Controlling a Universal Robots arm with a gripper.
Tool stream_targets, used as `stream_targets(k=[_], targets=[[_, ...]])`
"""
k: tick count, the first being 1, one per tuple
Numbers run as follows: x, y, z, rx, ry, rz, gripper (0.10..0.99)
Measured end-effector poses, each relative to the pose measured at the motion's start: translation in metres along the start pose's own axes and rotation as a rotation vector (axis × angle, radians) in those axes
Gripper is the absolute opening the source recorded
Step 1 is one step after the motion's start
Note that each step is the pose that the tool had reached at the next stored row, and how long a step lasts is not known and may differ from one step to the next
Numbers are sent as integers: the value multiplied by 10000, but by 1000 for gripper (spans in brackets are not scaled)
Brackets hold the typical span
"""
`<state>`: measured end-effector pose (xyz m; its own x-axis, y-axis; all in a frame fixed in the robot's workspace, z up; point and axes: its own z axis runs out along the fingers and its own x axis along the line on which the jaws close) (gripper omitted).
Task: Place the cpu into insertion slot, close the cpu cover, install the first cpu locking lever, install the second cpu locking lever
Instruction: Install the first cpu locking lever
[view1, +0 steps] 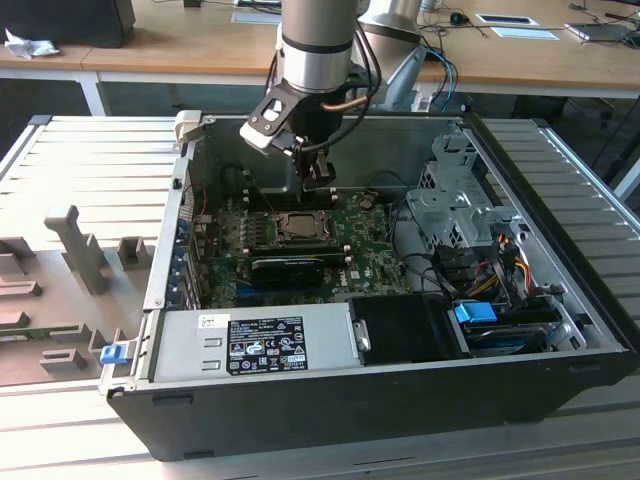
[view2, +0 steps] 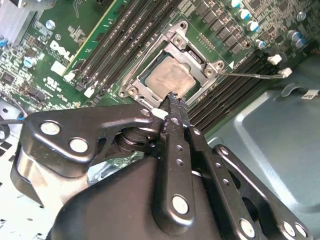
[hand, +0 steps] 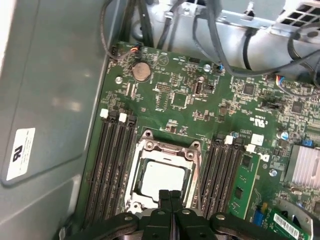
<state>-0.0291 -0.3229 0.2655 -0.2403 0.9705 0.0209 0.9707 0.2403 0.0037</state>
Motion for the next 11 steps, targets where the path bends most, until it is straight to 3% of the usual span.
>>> stream_targets(k=[11], targets=[[0,0,1,46,8,-2183,106]])
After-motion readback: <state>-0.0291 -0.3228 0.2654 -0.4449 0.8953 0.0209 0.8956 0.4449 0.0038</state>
